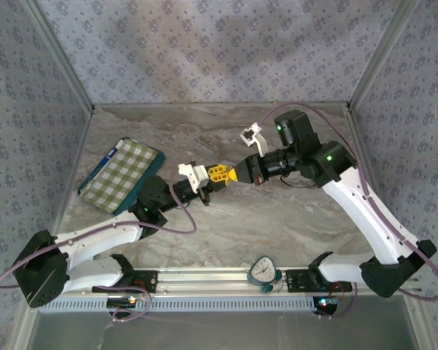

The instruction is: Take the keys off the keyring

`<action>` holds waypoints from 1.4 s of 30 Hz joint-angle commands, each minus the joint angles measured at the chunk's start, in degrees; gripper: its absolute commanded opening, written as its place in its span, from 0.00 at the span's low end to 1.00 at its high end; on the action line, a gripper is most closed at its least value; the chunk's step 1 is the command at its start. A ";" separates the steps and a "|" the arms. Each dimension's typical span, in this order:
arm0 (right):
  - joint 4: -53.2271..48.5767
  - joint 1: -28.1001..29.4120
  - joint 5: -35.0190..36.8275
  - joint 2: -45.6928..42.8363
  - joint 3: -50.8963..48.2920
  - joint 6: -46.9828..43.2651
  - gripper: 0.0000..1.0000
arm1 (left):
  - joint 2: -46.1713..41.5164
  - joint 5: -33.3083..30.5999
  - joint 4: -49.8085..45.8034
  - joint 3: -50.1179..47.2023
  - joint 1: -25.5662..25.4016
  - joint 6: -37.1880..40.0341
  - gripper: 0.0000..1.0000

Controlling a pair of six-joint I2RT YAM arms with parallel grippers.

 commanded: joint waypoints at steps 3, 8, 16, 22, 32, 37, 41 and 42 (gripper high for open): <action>6.64 1.58 7.04 -5.99 -3.61 -6.50 0.00 | -3.43 -2.20 -5.39 3.94 0.33 -2.48 0.00; 15.20 3.42 12.93 -13.67 -11.91 -12.88 0.00 | -5.07 -2.22 -12.27 7.18 0.31 -2.53 0.00; 25.95 4.22 17.35 -24.03 -23.32 -21.98 0.00 | -5.56 -1.72 -19.26 11.94 0.28 -3.05 0.00; 28.86 5.00 16.98 -28.86 -27.24 -27.69 0.00 | -5.12 -1.12 -22.81 14.35 0.25 -4.34 0.00; 29.39 8.68 20.34 -34.09 -31.81 -35.66 0.00 | -5.38 -1.85 -25.98 16.19 0.26 -3.63 0.00; 27.59 12.30 23.02 -33.57 -31.69 -38.54 0.00 | -4.68 -1.46 -27.91 17.38 0.26 -2.98 0.00; 24.35 16.63 26.99 -33.19 -30.78 -42.45 0.00 | -4.59 -1.67 -28.50 17.67 0.35 -2.83 0.00; 23.38 17.82 28.14 -32.92 -30.53 -43.53 0.00 | -4.68 -1.69 -28.65 17.69 0.36 -2.75 0.00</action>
